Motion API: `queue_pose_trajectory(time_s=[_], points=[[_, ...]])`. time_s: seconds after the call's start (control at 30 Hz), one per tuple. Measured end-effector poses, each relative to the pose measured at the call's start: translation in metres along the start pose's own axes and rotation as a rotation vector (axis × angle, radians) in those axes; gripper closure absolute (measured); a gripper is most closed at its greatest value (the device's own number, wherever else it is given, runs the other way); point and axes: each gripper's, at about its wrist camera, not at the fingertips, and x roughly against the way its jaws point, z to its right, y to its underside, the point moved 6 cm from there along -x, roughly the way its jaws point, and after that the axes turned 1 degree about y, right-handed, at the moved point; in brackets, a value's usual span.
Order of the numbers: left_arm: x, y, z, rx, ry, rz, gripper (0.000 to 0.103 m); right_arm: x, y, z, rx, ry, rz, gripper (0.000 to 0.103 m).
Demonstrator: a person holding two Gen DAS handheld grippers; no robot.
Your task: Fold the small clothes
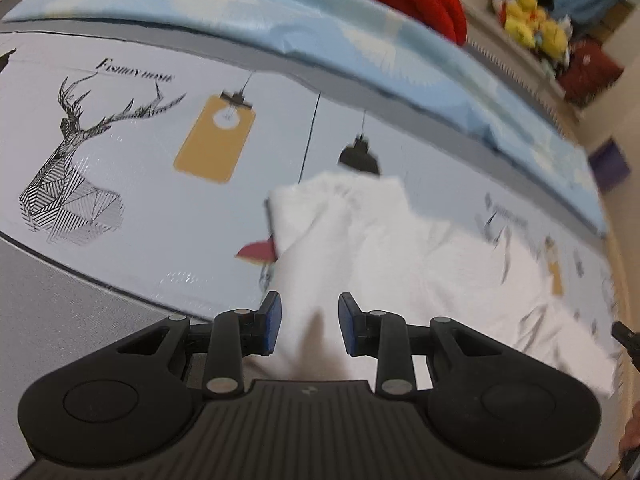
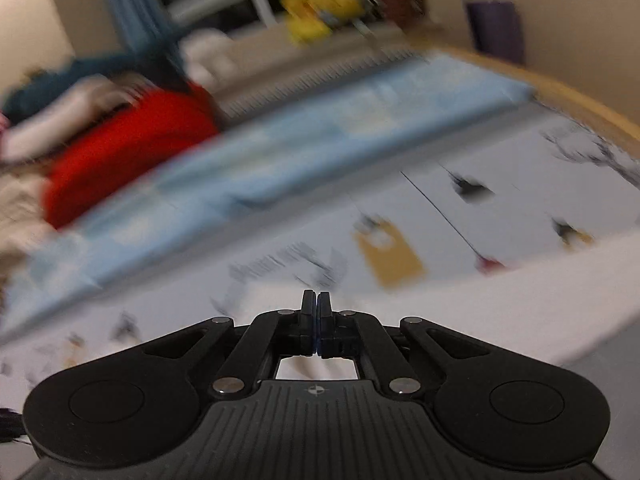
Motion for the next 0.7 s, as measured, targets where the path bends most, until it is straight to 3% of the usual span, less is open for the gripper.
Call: queue_pose_trajectory(time_s=[0.07,0.13,0.2,0.27,0.37,0.43,0.47,0.5,0.53,0.7], points=[[-0.005,0.004,-0.006,0.004,-0.032,-0.013,0.069,-0.026,0.014,0.012,-0.059,-0.013,-0.107,0.098],[-0.006,0.005,-0.009,0.018,-0.035,-0.013,0.069,-0.048,0.03,0.01,-0.059,-0.063,-0.186,0.086],[-0.005,0.005,-0.009,0.016,-0.034,-0.012,0.069,-0.058,0.038,-0.002,-0.022,-0.101,-0.2,0.061],[-0.005,0.005,-0.006,0.0,-0.026,-0.015,0.069,-0.066,0.043,-0.015,0.028,-0.129,-0.192,0.053],[-0.006,0.005,-0.004,-0.016,-0.024,-0.022,0.069,-0.085,0.05,-0.03,0.114,-0.14,-0.233,0.053],[-0.008,0.006,-0.005,-0.026,-0.03,-0.031,0.069,-0.095,0.057,-0.037,0.209,-0.063,-0.238,0.054],[-0.009,0.007,-0.005,-0.034,-0.032,-0.037,0.069,-0.1,0.061,-0.035,0.247,-0.021,-0.252,0.059],[-0.01,0.007,-0.005,-0.042,-0.033,-0.042,0.069,-0.103,0.064,-0.032,0.256,0.002,-0.267,0.088],[-0.011,0.009,-0.004,-0.051,-0.03,-0.048,0.069,-0.103,0.065,-0.027,0.244,0.014,-0.275,0.103],[-0.028,0.021,-0.003,-0.122,-0.049,-0.09,0.064,-0.062,0.03,-0.026,0.154,-0.047,-0.181,0.102]])
